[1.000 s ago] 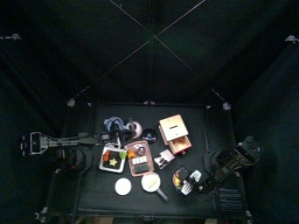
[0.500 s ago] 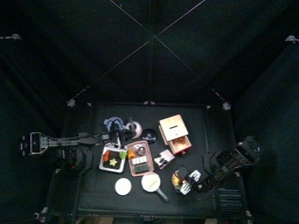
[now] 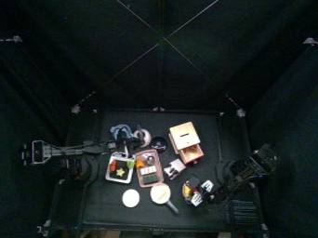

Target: Grab apple

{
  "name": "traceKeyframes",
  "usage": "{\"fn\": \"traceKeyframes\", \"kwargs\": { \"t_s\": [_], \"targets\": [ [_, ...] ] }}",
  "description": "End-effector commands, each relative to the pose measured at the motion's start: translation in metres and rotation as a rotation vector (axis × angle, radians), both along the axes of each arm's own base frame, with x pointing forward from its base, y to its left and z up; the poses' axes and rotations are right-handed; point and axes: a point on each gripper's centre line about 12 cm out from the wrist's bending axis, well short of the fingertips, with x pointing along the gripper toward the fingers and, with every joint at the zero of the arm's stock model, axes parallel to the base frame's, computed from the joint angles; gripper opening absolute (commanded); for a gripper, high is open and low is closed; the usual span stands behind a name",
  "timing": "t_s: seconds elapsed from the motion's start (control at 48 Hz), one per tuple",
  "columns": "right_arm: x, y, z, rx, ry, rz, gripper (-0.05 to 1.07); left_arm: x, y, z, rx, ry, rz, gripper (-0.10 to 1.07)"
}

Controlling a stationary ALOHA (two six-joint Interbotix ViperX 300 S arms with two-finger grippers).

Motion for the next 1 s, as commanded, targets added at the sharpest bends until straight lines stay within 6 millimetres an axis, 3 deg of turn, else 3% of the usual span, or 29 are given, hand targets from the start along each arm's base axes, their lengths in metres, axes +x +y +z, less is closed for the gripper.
{"fn": "traceKeyframes", "kwargs": {
  "t_s": [0.0,0.125,0.979],
  "targets": [
    [0.006,0.003,0.018,0.009,-0.047,-0.001,0.66,0.0,0.001,0.009,0.011,-0.03,0.001,0.59],
    [0.007,0.002,0.029,-0.009,-0.073,-0.002,0.66,0.0,0.0,0.009,0.011,-0.032,0.001,0.59],
    [0.009,-0.012,0.058,-0.045,-0.187,0.03,0.66,-0.009,-0.001,0.013,0.0,-0.053,0.012,0.59]
  ]
}}
